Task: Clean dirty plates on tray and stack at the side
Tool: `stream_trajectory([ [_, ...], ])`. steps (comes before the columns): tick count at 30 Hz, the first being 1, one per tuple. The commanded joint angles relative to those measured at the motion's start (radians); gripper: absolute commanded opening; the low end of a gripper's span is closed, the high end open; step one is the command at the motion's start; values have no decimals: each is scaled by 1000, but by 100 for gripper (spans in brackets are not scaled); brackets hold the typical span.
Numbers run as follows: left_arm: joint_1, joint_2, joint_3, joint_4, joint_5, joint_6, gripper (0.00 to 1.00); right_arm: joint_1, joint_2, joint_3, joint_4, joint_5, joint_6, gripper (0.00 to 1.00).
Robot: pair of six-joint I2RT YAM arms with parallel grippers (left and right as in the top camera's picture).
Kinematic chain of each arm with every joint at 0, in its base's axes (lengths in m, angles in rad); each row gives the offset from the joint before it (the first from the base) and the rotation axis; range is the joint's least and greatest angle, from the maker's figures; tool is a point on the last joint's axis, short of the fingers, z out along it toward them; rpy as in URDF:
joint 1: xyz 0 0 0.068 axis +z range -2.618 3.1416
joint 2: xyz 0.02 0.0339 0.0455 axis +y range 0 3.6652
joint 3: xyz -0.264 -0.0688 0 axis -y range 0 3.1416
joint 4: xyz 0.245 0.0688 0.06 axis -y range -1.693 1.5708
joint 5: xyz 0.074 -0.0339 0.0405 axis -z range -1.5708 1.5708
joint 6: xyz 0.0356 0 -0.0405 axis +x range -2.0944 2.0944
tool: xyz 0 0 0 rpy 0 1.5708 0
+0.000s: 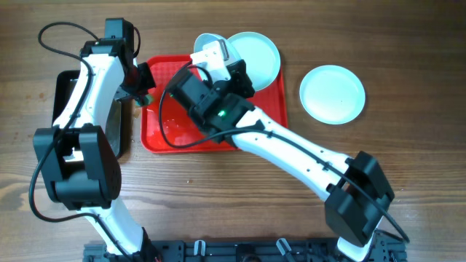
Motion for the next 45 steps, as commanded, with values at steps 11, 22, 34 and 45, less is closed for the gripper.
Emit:
stream_trajectory([
  [11, 5, 11, -5, 3, -2, 21, 4, -2, -10, 10, 3, -230, 108, 4],
  [22, 5, 11, -5, 3, -2, 21, 4, -193, 237, 10, -68, -1162, 455, 4],
  [34, 5, 11, -5, 33, -1, 20, 4, -310, 277, 61, 39, -1358, 56, 35],
  [45, 5, 11, -5, 59, 103, 20, 4, -268, 377, 75, 212, -1213, -17, 41],
])
